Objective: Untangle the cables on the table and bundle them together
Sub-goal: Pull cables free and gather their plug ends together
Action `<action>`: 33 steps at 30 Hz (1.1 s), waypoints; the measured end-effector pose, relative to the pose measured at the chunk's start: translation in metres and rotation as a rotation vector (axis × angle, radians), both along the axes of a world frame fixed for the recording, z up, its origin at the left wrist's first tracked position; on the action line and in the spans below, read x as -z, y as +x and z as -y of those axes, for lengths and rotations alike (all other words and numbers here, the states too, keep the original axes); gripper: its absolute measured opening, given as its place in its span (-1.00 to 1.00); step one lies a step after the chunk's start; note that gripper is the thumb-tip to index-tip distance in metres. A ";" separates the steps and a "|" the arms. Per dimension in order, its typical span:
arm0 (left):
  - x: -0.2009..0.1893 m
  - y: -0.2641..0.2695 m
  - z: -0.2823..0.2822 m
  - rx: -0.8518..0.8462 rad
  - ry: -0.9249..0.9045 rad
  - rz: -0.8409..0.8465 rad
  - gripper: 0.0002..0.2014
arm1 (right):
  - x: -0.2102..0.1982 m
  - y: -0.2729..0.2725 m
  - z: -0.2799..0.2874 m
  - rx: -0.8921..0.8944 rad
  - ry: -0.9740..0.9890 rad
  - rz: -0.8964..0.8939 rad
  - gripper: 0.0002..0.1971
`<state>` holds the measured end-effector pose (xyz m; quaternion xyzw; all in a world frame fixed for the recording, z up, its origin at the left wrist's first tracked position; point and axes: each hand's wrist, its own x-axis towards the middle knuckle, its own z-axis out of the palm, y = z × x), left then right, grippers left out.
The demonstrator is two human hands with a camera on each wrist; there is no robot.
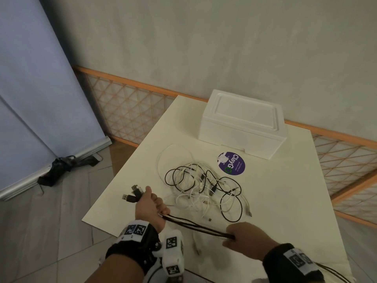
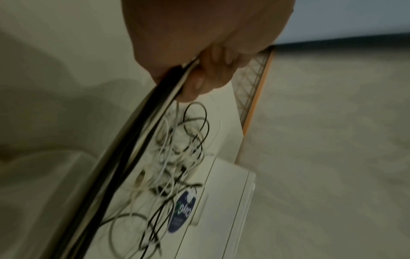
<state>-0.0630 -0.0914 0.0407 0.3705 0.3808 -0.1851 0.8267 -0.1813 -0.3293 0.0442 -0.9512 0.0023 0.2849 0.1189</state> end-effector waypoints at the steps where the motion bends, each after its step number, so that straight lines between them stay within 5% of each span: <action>1: 0.002 0.000 -0.003 -0.001 -0.001 -0.009 -0.50 | 0.001 -0.005 0.008 0.022 -0.004 0.006 -0.68; 5: 0.005 -0.007 -0.002 0.098 0.010 -0.045 -0.51 | 0.005 -0.015 0.019 0.059 -0.008 -0.045 -0.47; 9: 0.007 -0.011 0.008 0.193 0.042 0.014 -0.65 | -0.005 -0.010 0.018 0.070 0.090 -0.080 0.01; 12: 0.005 -0.013 0.014 0.219 0.077 0.042 -0.73 | -0.028 0.008 -0.001 -0.004 0.145 0.059 0.12; 18: 0.004 -0.016 0.021 0.349 0.142 0.090 -0.61 | -0.057 0.072 -0.074 -0.192 0.278 0.267 -0.45; 21: 0.005 -0.020 0.020 0.313 0.035 0.143 -0.60 | -0.049 0.084 -0.103 -0.241 0.398 0.237 -0.38; 24: 0.000 -0.020 0.013 0.290 -0.032 0.122 -0.47 | -0.022 0.076 -0.109 -0.040 0.619 0.064 -0.25; 26: -0.003 -0.019 0.009 0.255 -0.091 0.102 -0.39 | -0.009 0.065 -0.106 0.122 0.718 -0.070 -0.37; 29: 0.000 -0.013 -0.002 0.070 -0.139 0.004 -0.44 | -0.002 0.053 -0.088 0.148 0.609 -0.117 -0.68; 33: 0.013 0.002 -0.028 -0.081 -0.094 -0.091 -0.48 | 0.016 0.024 -0.043 0.077 0.477 -0.163 -0.67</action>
